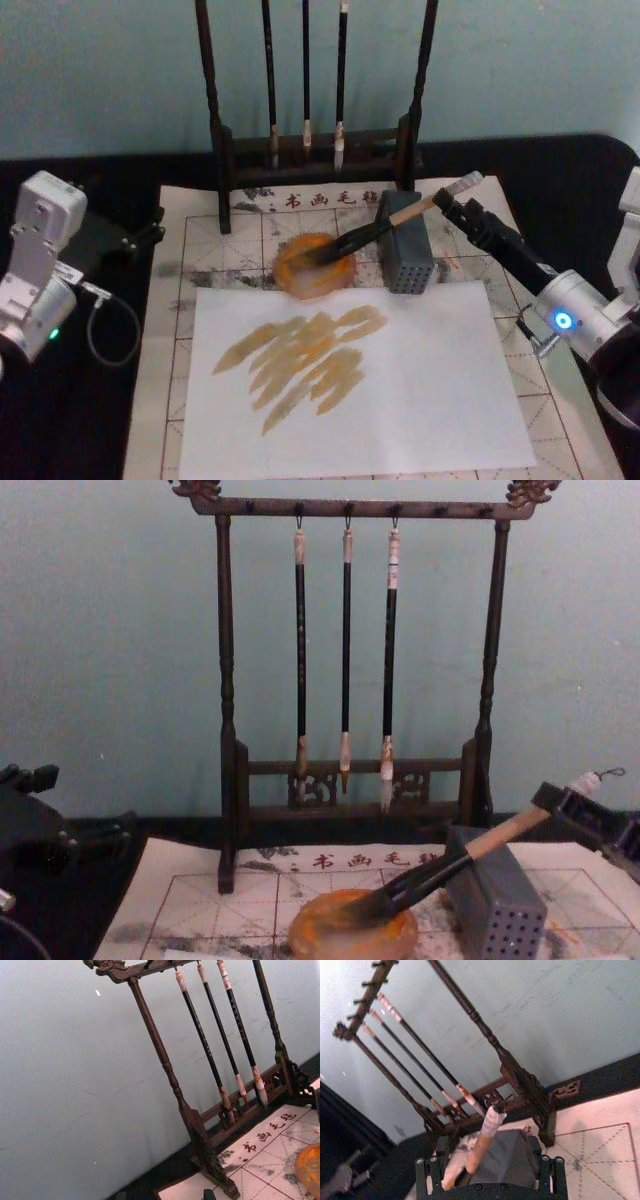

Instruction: Pick up the brush from the inkstone, write on the paper, then place the brush back to its original position.

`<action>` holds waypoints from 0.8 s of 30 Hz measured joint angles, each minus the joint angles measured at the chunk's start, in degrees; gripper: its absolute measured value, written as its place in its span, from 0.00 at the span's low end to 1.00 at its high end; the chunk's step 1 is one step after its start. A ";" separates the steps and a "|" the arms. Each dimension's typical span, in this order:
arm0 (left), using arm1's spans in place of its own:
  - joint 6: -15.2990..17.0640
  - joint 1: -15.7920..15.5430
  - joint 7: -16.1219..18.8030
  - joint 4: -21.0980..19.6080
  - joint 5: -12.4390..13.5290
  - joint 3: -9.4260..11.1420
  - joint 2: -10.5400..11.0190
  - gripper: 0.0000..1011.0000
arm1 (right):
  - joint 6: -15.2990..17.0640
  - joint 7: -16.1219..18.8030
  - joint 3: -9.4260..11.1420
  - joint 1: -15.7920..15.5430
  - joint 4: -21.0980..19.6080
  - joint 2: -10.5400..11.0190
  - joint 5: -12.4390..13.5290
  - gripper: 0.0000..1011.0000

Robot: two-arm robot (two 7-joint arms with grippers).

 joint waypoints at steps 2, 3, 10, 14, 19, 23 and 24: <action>0.00 0.00 0.00 0.00 0.00 0.00 0.00 0.99 | -0.43 -1.18 -0.41 -0.88 -1.59 1.20 -2.03 0.99; 0.00 0.00 0.00 0.00 0.00 0.00 0.00 0.99 | -0.60 -1.71 -0.56 -1.17 -2.13 1.60 -2.93 0.99; 0.00 0.00 0.00 0.00 0.00 0.00 0.00 0.99 | -2.99 -7.60 -1.28 -2.92 -5.34 3.64 -10.60 0.99; 0.00 0.00 0.00 0.00 0.00 0.00 0.00 0.99 | -4.84 -11.39 -1.40 -3.08 -5.65 3.48 -14.59 0.99; 0.00 0.00 0.00 0.00 0.00 0.00 0.00 0.99 | -8.30 -16.82 -1.62 -2.79 -4.79 1.78 -20.35 0.99; 0.00 0.00 0.01 0.00 0.00 0.00 0.00 0.99 | -10.42 -20.36 -2.02 -2.26 -3.55 0.28 -24.28 0.99; 0.00 0.00 0.01 0.00 0.00 0.00 0.00 0.99 | -10.81 -21.14 -2.10 -2.15 -3.32 -0.04 -25.15 0.99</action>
